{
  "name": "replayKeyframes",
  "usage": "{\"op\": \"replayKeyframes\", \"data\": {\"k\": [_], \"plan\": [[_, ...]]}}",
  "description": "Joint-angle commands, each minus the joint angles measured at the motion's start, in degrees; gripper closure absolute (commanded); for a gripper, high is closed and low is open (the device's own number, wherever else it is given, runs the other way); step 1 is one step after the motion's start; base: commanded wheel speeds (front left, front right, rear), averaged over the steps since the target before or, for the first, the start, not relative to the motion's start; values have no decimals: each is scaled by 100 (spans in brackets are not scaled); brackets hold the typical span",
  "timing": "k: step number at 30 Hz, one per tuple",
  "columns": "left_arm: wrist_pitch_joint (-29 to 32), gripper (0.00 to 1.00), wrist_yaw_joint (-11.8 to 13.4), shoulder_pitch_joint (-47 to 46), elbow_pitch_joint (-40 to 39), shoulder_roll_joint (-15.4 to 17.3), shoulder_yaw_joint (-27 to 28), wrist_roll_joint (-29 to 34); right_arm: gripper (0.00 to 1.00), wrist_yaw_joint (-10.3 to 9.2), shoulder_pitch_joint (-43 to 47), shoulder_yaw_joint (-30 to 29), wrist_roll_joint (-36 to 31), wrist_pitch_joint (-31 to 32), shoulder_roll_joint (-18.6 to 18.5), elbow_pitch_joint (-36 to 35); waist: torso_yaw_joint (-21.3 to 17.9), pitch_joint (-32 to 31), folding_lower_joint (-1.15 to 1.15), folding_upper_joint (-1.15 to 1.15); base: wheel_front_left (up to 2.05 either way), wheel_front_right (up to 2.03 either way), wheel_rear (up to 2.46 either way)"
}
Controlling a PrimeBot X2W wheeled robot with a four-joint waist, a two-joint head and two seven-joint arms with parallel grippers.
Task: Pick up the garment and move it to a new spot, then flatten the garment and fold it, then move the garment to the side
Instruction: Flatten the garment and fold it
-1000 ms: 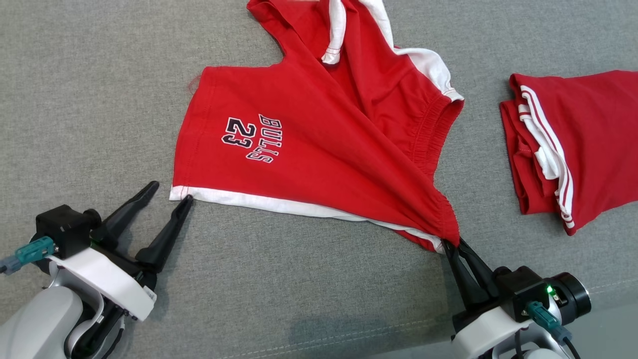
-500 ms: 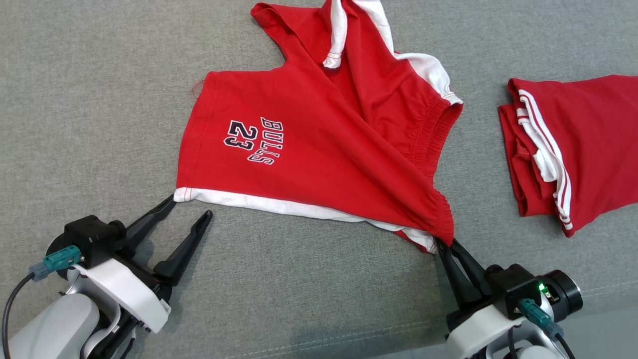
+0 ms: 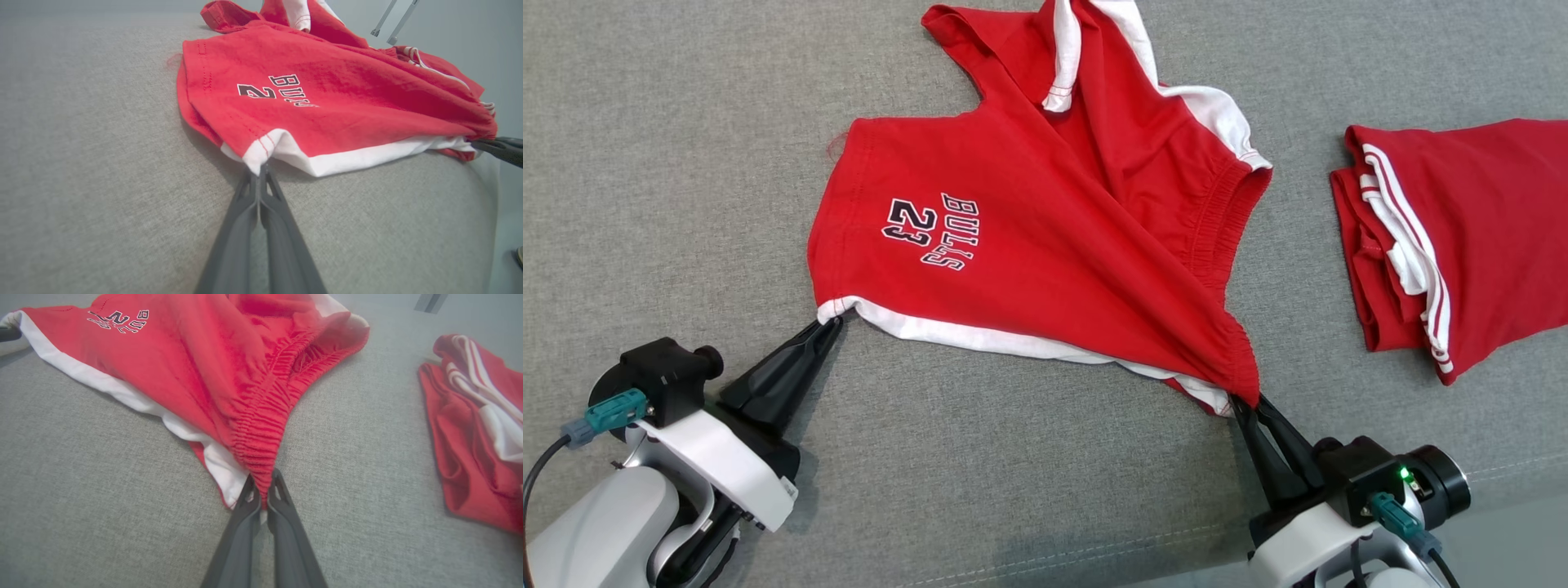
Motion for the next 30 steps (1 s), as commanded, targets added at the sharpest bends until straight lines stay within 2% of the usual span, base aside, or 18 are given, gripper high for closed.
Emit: {"op": "replayKeyframes", "data": {"k": [1, 11, 18, 24, 30], "plan": [[-33, 100, 2, -221, -113, 248, 260, 60, 100, 8, -96, 153, 52, -79, -52, -81, 11, -6, 0, 0, 0, 0, 0], [-33, 100, 2, -262, -311, 199, 735, 74, 100, 8, -443, 50, 161, 34, -52, -126, 290, -291, 0, 0, 0, 0, 0], [-33, 100, 2, -390, -9, 45, 1206, -6, 100, 8, -1195, 129, 305, 453, -52, 50, 799, -674, 0, 0, 0, 0, 0], [-33, 100, 2, -311, 401, -147, 1238, -8, 100, 8, -1579, 271, 797, 728, -52, 477, 1272, -1076, 0, 0, 0, 0, 0], [-33, 100, 2, -131, 987, -309, 1176, -97, 100, 8, -1730, 655, 1447, 1055, -52, 867, 1487, -1567, 0, 0, 0, 0, 0]]}}
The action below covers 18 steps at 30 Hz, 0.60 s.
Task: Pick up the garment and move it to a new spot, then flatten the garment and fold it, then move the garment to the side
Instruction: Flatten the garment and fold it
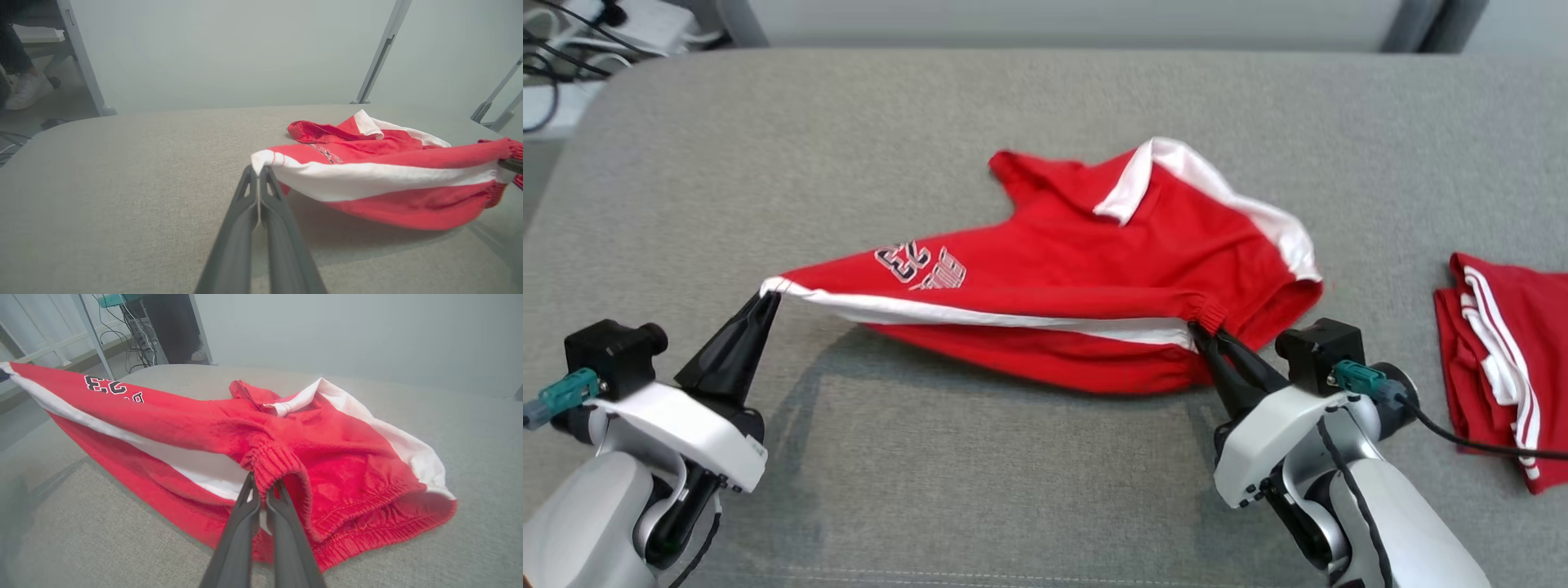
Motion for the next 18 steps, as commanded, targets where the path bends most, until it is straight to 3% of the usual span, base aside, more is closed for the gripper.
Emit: {"op": "replayKeyframes", "data": {"k": [1, 6, 9, 14, 15, 18], "plan": [[-35, 100, 2, -105, 61, 213, 290, -30, 100, 8, -264, 152, 123, 55, 47, -88, 190, -347, 0, 0, 0, 0, 0], [-35, 100, 2, -261, 423, 59, 514, 116, 100, 8, -672, 227, 495, 53, 47, 147, 332, -718, 0, 0, 0, 0, 0], [-35, 100, 2, -224, 599, -68, 362, 201, 100, 8, -835, 328, 867, 175, 47, 464, 425, -858, 0, 0, 0, 0, 0], [59, 100, 2, 6, 796, -169, -165, -66, 100, 8, -692, 674, 1528, 866, 40, 843, 489, -884, 0, 0, 0, 0, 0], [319, 100, 2, 116, 760, -83, -498, -335, 100, 8, -581, 855, 1839, 1363, -7, 893, 450, -862, 0, 0, 0, 0, 0], [708, 100, 2, 199, 578, 91, -771, -737, 100, 8, -503, 970, 2187, 1842, -24, 793, 365, -877, 0, 0, 0, 0, 0]]}}
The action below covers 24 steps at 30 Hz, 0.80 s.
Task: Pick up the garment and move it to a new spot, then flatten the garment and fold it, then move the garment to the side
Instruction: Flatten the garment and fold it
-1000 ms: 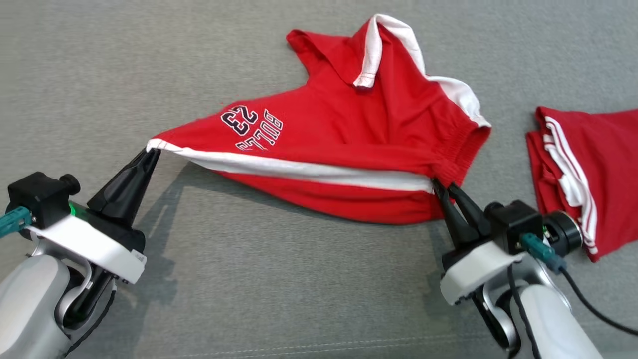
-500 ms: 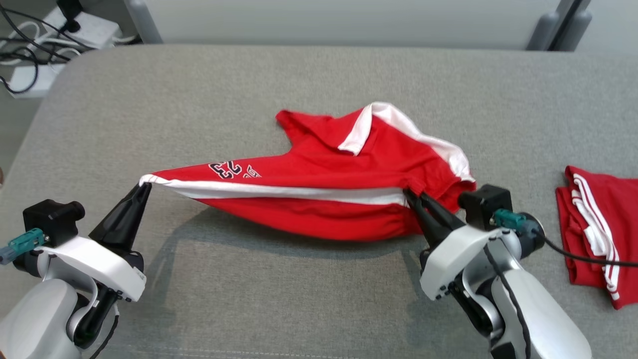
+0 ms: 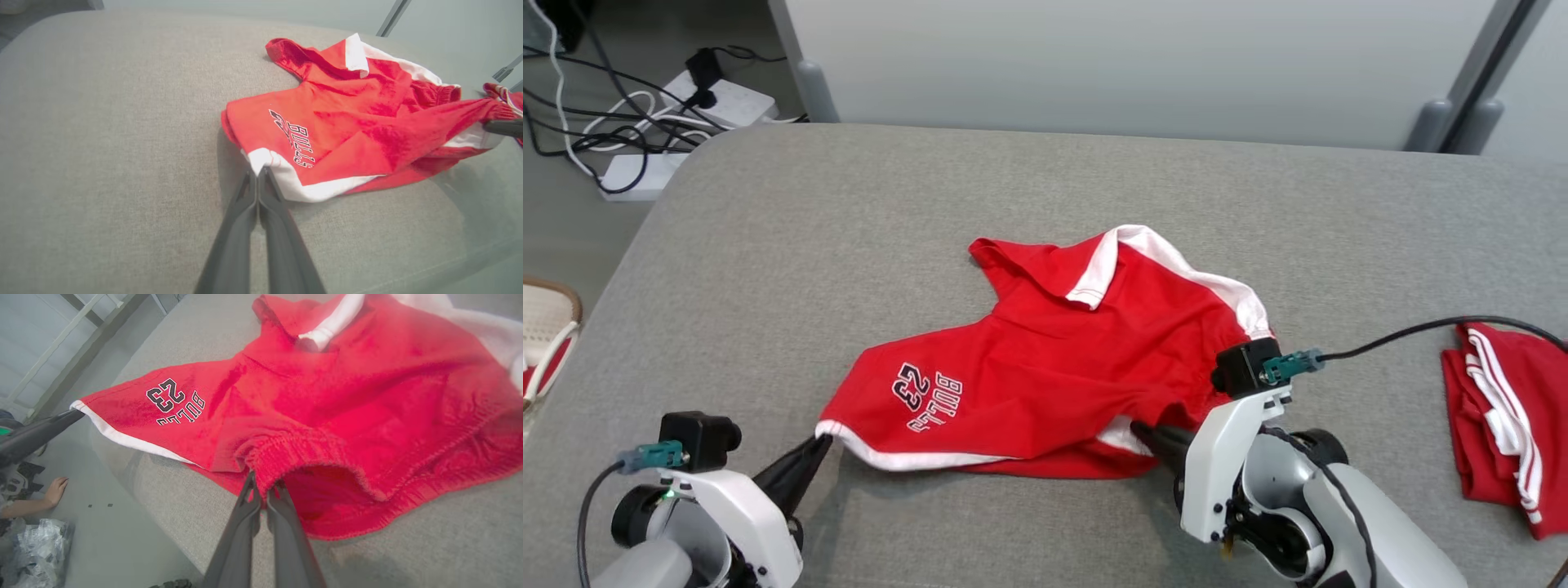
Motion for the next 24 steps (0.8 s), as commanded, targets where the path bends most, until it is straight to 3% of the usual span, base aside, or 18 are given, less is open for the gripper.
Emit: {"op": "replayKeyframes", "data": {"k": [1, 4, 7, 11, 14, 19, 24], "plan": [[119, 100, 2, -216, -209, 345, 184, -215, 100, 8, -57, 65, 169, 151, 28, -282, -83, -16, 0, 0, 0, 0, 0], [893, 100, 2, -276, -889, 898, -46, -939, 100, 8, -17, 7, 713, 930, 34, -793, -252, -56, 0, 0, 0, 0, 0], [1402, 100, 2, -490, -1701, 1705, 32, -1505, 100, 8, -11, -293, 1191, 1685, 44, -1567, -413, -88, 0, 0, 0, 0, 0], [1617, 100, 2, -822, -2598, 2837, 480, -1941, 100, 8, -92, -951, 1252, 2214, 56, -2772, -527, -66, 0, 0, 0, 0, 0], [1755, 100, 2, -821, -3091, 3415, 676, -2288, 100, 8, 64, -1356, 1175, 2641, 78, -3342, -565, 45, 0, 0, 0, 0, 0], [2066, 100, 2, -288, -3737, 3966, 404, -2785, 100, 8, 846, -1400, 1014, 3496, 94, -3537, -593, 453, 0, 0, 0, 0, 0], [2416, 100, 2, 166, -4100, 3957, -104, -3172, 100, 8, 1318, -976, 724, 3899, 96, -3426, -638, 1068, 0, 0, 0, 0, 0]]}}
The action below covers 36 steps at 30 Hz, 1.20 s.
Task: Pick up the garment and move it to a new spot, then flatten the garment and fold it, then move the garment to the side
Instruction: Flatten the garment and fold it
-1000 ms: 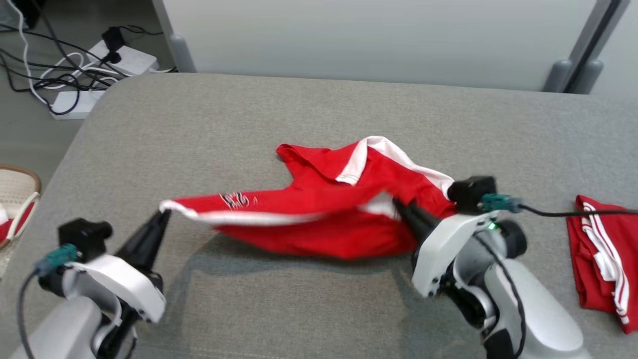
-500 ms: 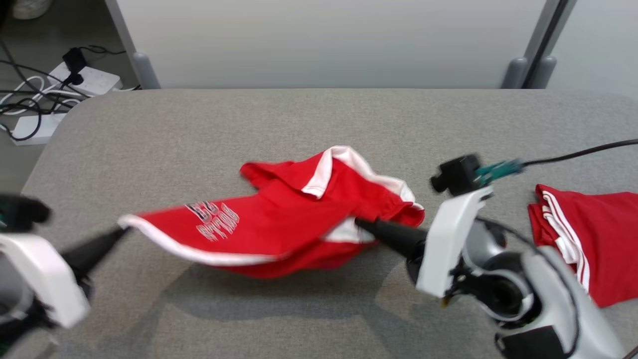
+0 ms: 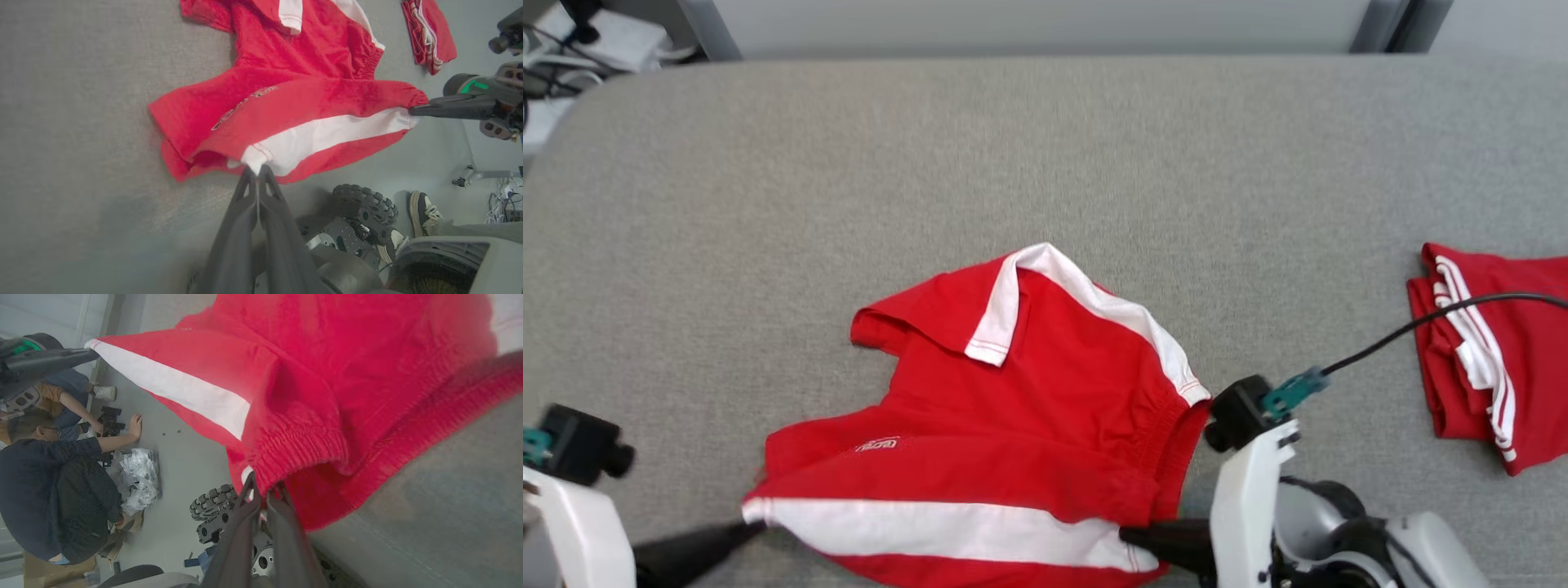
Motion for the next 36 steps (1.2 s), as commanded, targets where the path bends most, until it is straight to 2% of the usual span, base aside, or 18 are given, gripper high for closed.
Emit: {"op": "replayKeyframes", "data": {"k": [1, 4, 5, 6, 7, 9, 10, 11, 14, 15, 17, 19, 22, 24, 28, 31, 32, 36], "plan": [[178, 100, 2, -145, -111, 282, 193, -140, 100, 10, -174, 177, -128, 75, 60, -117, -56, 440, 0, 0, 0, 0, 0], [1077, 100, 2, -233, -97, 157, 37, -777, 100, 10, -659, 380, -233, -10, 60, 136, -117, 900, 0, 0, 0, 0, 0], [1275, 100, 2, -424, -49, 115, 168, -899, 100, 10, -1027, 368, -233, -303, 60, 212, -146, 1046, 0, 0, 0, 0, 0], [1176, 100, 2, -749, 43, -10, 501, -973, 100, 10, -1571, 255, -339, -848, 60, 282, -167, 1191, 0, 0, 0, 0, 0], [61, 100, 2, -1766, 558, -388, 1680, -797, 100, 10, -2932, -313, -625, -2329, 60, 606, -181, 1470, 0, 0, 0, 0, 0], [-1090, 100, 2, -2781, 967, -776, 2669, -493, 100, 10, -4266, -928, -694, -3706, 60, 1304, -142, 1598, 0, 0, 0, 0, 0], [-1426, 100, 2, -3152, 1080, -939, 2961, -455, 100, 10, -4851, -1144, -807, -4252, 60, 1747, -134, 1604, 0, 0, 0, 0, 0], [-1512, 100, 2, -3401, 1125, -1027, 3084, -445, 100, 10, -5310, -1090, -851, -4423, 60, 2212, -142, 1567, 0, 0, 0, 0, 0], [-1615, 100, 2, -3756, 1061, -995, 3009, -31, 100, 10, -6208, -892, -648, -4634, 60, 3348, -194, 1473, 0, 0, 0, 0, 0], [-1615, 100, 2, -3756, 1061, -995, 3009, -31, 100, 10, -6208, -892, -648, -4634, 60, 3348, -194, 1473, 0, 0, 0, 0, 0], [-1670, 100, 2, -3725, 1064, -938, 2927, 10, 100, 10, -6512, -734, -633, -4700, 61, 3939, -241, 1575, 0, 0, 0, 0, 0], [-1701, 100, 2, -3554, 1018, -848, 2822, 16, 100, 10, -6604, -592, -468, -4684, 61, 4414, -267, 1767, 0, 0, 0, 0, 0], [-1912, 100, 2, -3110, 912, -768, 2743, -102, 100, 10, -6509, -222, -148, -4925, 61, 4768, -327, 2130, 0, 0, 0, 0, 0], [-2497, 100, 2, -2160, 752, -695, 2627, -103, 100, 10, -5871, 581, 398, -5293, 61, 4870, -358, 2679, 0, 0, 0, 0, 0], [-3173, 100, 2, -1149, 597, -881, 2236, 92, 100, 10, -4931, 1175, 570, -5877, 61, 4786, -330, 2777, 0, 0, 0, 0, 0], [-3291, 100, 2, -764, 513, -1075, 2132, 356, 100, 10, -4386, 1250, 498, -6149, 61, 4655, -260, 2613, 0, 0, 0, 0, 0], [-3297, 100, 2, -688, 508, -1239, 2283, 363, 100, 10, -4237, 1215, 452, -6213, 61, 4582, -234, 2540, 0, 0, 0, 0, 0], [-3302, 100, 2, -338, 428, -1561, 2606, 814, 100, 10, -3690, 975, 248, -6175, 61, 4251, -176, 2227, 0, 0, 0, 0, 0]]}}
